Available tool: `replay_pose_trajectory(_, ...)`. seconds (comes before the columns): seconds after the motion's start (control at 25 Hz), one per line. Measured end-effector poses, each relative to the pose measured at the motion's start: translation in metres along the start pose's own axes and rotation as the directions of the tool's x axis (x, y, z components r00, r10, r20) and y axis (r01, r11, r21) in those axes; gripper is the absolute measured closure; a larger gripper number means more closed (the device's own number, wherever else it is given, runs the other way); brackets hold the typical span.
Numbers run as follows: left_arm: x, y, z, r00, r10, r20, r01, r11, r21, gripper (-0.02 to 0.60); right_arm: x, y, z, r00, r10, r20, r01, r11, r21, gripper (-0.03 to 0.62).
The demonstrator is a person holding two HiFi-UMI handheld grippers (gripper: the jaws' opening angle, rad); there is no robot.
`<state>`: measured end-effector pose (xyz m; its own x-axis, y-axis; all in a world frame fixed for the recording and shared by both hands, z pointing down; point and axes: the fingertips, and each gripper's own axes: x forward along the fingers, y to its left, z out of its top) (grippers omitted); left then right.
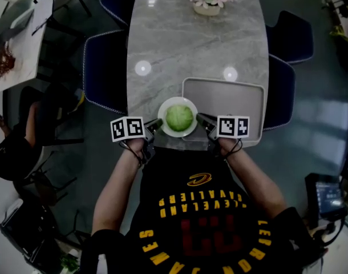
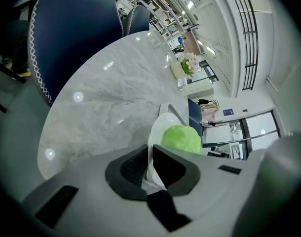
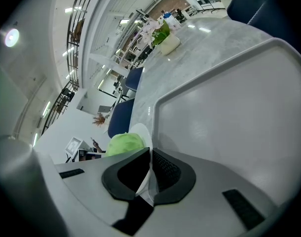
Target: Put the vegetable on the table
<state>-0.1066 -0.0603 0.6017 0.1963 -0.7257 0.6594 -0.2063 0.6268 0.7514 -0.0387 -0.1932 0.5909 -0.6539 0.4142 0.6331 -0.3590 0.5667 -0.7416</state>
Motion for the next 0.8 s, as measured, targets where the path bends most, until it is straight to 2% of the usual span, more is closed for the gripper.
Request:
replay_pose_trajectory(0.64, -0.048, 0.058, 0.065, 1.0, 0.015, -0.011, -0.015, 1.0, 0.002, 0.549, 0.08, 0.051, 0.012, 0.999, 0.003, 0.042, -0.006, 0.998, 0.06, 0.568)
replay_pose_trajectory(0.8, -0.052, 0.068, 0.085, 1.0, 0.025, 0.004, -0.026, 0.999, 0.026, 0.549, 0.099, 0.055, 0.018, 0.999, -0.004, 0.043, 0.001, 0.998, 0.068, 0.568)
